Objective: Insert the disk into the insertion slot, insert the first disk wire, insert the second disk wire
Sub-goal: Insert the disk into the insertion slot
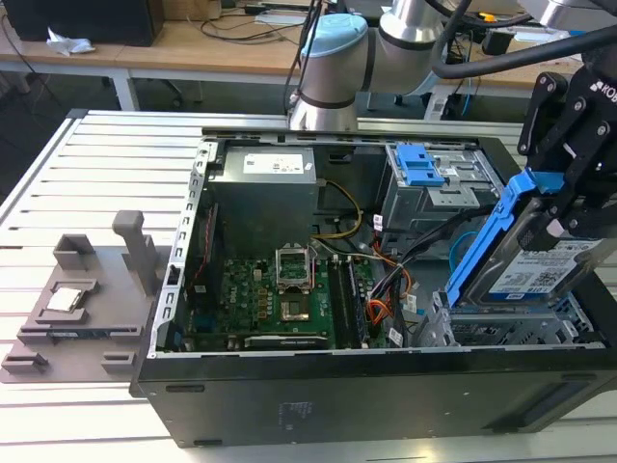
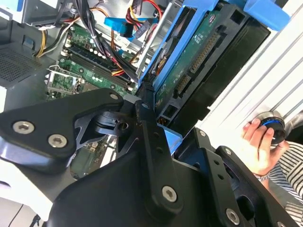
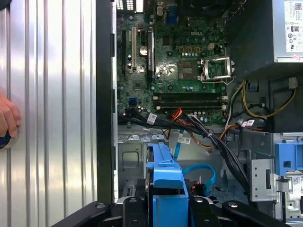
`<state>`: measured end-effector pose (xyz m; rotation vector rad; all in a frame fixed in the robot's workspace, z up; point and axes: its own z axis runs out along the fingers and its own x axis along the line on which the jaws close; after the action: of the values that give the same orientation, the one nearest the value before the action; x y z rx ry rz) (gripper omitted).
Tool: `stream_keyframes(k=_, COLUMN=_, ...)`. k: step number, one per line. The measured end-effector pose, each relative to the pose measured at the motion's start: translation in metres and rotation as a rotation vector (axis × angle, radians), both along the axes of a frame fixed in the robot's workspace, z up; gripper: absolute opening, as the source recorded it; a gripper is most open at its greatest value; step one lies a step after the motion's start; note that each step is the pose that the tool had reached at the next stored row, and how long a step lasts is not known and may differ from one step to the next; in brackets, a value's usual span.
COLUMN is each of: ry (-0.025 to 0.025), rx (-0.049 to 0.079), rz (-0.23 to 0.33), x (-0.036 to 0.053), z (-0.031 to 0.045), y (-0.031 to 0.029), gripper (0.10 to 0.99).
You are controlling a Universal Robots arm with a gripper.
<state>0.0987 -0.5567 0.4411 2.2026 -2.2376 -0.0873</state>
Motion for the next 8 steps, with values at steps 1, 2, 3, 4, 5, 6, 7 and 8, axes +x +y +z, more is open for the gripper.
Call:
stream_keyframes(k=1, ry=0.0000, rx=0.000, rz=0.000, x=0.0000, z=-0.0004, y=0.0006, gripper=0.365)
stream_keyframes(k=2, ry=0.0000, rx=0.000, rz=0.001, x=0.0000, z=-0.0008, y=0.0010, gripper=0.365)
stream_keyframes(k=3, ry=0.0000, rx=0.000, rz=0.001, x=0.0000, z=-0.0018, y=0.0012, gripper=0.365)
stream_keyframes(k=4, ry=0.0000, rx=0.000, rz=0.001, x=0.0000, z=-0.0026, y=0.0013, gripper=0.365)
stream_keyframes(k=5, ry=0.0000, rx=0.000, rz=0.001, x=0.0000, z=-0.0037, y=0.0014, gripper=0.365)
stream_keyframes(k=6, ry=0.0001, rx=0.000, rz=0.001, x=0.0000, z=-0.0046, y=0.0015, gripper=0.365)
stream_keyframes(k=7, ry=0.0001, rx=0.000, rz=0.001, x=0.0000, z=-0.0066, y=0.0015, gripper=0.365)
stream_keyframes(k=8, ry=0.0000, rx=0.000, rz=0.001, x=0.0000, z=-0.0082, y=0.0014, gripper=0.365)
